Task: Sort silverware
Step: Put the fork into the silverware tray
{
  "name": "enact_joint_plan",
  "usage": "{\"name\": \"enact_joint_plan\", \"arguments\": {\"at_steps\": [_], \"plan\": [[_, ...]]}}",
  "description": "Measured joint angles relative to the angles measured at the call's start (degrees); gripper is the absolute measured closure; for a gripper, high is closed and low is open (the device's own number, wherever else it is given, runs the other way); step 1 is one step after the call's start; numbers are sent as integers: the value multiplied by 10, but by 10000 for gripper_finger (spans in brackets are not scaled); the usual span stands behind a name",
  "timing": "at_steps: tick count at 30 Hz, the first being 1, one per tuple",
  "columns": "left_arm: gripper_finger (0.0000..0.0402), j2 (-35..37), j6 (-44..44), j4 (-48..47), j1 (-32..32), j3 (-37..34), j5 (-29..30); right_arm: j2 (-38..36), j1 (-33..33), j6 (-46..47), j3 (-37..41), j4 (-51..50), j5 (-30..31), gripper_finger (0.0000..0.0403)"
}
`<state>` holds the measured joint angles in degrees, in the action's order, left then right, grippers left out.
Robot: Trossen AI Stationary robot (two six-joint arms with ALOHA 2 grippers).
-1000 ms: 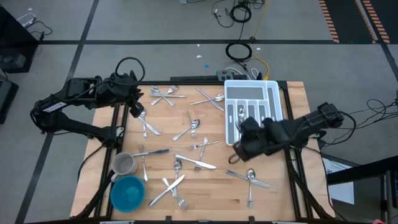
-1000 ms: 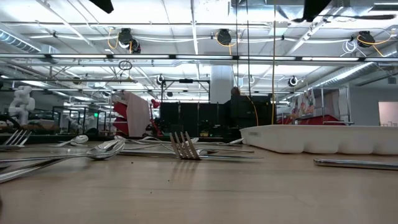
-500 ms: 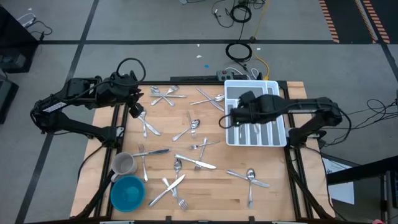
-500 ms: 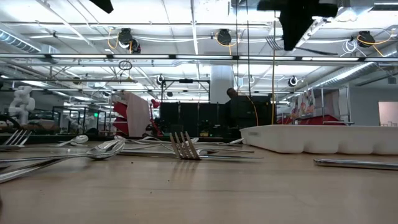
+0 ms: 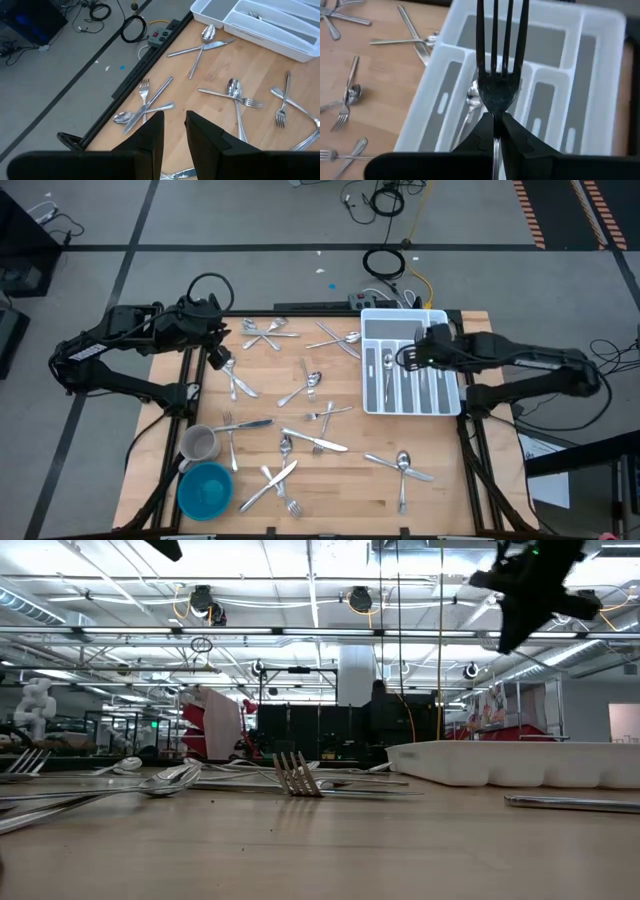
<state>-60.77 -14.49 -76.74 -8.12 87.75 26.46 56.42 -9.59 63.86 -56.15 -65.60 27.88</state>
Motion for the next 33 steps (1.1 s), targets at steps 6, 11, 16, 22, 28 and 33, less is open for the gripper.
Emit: {"name": "enact_joint_plan", "arguments": {"at_steps": [6, 11, 16, 22, 28, 33], "plan": [[313, 0, -5, 1, 0, 0, 0, -20, -46, -19, 102, 142, -48, 402], [313, 0, -17, 8, 0, 0, 0, 34, -59, -24, 134, 199, -59, 402], [313, 0, -17, 8, 0, 0, -1, 61, -66, -20, 153, 208, -76, 402], [313, 0, -17, 8, 0, 0, -4, 65, -66, 2, 196, 252, -89, 402], [313, 0, -18, 8, 0, 0, -4, 64, -66, 28, 242, 299, -90, 402], [313, 0, -19, 8, 0, 0, -4, 64, -68, 40, 269, 311, -99, 402]]}}
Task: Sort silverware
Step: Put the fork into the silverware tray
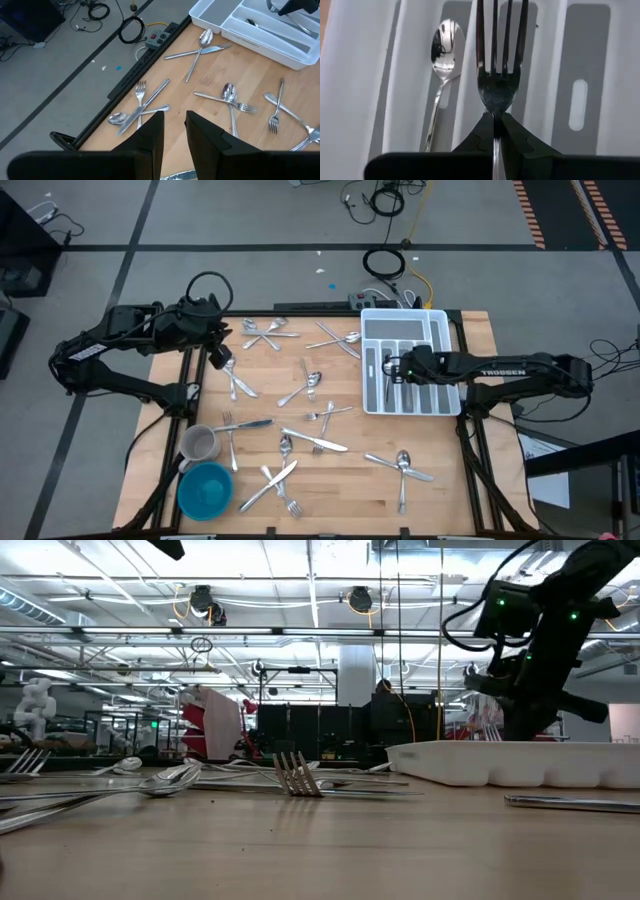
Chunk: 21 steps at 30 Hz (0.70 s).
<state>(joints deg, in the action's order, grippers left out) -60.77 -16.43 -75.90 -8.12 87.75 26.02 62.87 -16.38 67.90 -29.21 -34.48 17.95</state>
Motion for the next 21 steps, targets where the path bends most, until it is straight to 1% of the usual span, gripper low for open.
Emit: {"name": "enact_joint_plan", "arguments": {"at_steps": [6, 16, 21], "plan": [[313, 0, 0, 0, 0, 0, 0, 0, -1, -2, 6, -1, 1, 398], [313, 0, 1, 0, 0, 0, 0, 0, -4, 0, 6, -4, 5, 323], [313, 0, 2, 0, 0, 0, 0, 0, -4, 0, 6, -3, 5, 295]]}}
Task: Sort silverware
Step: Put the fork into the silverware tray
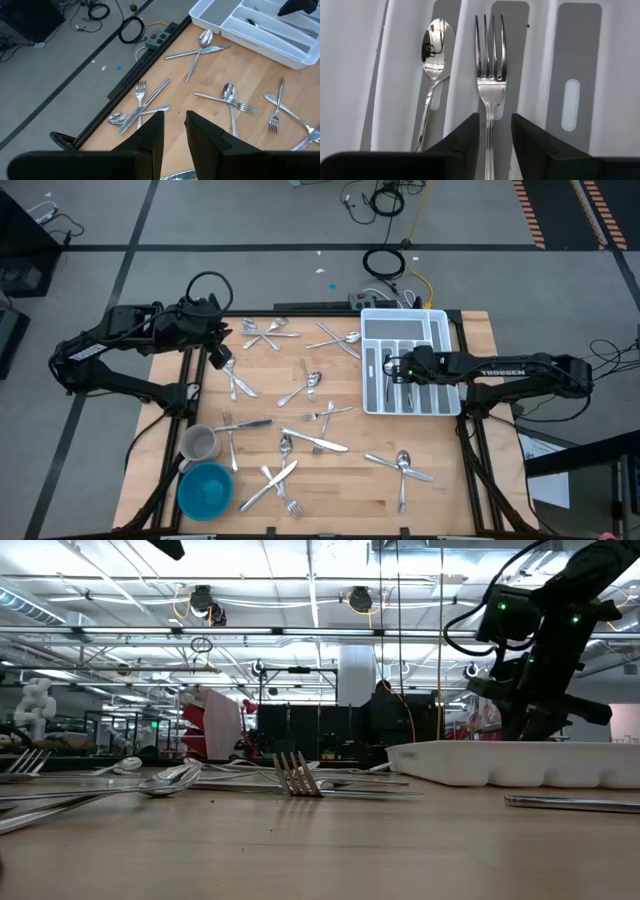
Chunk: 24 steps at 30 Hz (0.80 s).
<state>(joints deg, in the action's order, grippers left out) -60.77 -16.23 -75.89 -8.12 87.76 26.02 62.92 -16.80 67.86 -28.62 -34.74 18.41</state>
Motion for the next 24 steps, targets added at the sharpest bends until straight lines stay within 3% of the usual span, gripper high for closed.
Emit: {"name": "enact_joint_plan", "arguments": {"at_steps": [11, 15, 24], "plan": [[313, 0, 0, 0, 0, 0, 0, -10, 0, -126, -44, 14, 43, 268], [313, 0, 0, 0, 0, 0, 0, -16, 0, -199, -111, -30, 58, 268], [313, 0, -1, 0, 0, 0, 0, 9, 47, -407, -301, -41, 21, 268]]}}
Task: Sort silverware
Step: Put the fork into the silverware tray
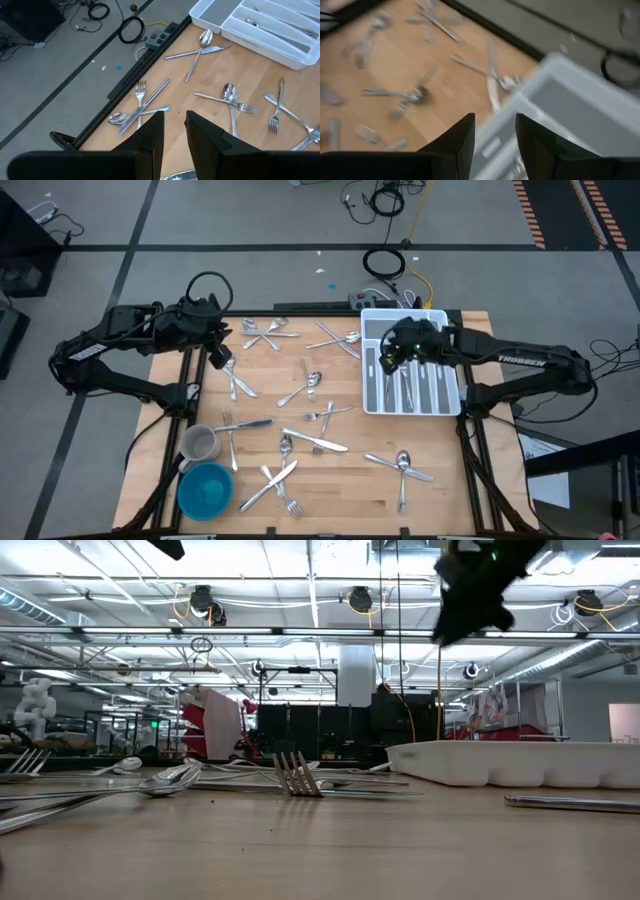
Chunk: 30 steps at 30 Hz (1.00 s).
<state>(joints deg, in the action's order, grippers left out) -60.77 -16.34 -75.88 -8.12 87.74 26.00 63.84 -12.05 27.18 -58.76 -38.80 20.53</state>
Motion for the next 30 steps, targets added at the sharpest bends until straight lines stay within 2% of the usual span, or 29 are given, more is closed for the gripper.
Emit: {"name": "enact_joint_plan", "arguments": {"at_steps": [4, 6, 14, 19, 30], "plan": [[313, 0, 0, 0, 0, 0, 0, 56, 26, -70, -83, 3, -1, 268], [313, 0, 0, 1, 0, 0, 0, 98, 35, -106, -122, 9, -20, 268], [313, 0, 2, 0, 0, 0, 0, 288, 54, -263, -239, 14, -179, 268], [313, 0, 2, 0, 0, 0, 0, 362, 63, -341, -254, 36, -210, 268], [313, 0, 2, 0, 0, 0, 0, 459, 71, -370, -254, 40, -268, 268]]}}
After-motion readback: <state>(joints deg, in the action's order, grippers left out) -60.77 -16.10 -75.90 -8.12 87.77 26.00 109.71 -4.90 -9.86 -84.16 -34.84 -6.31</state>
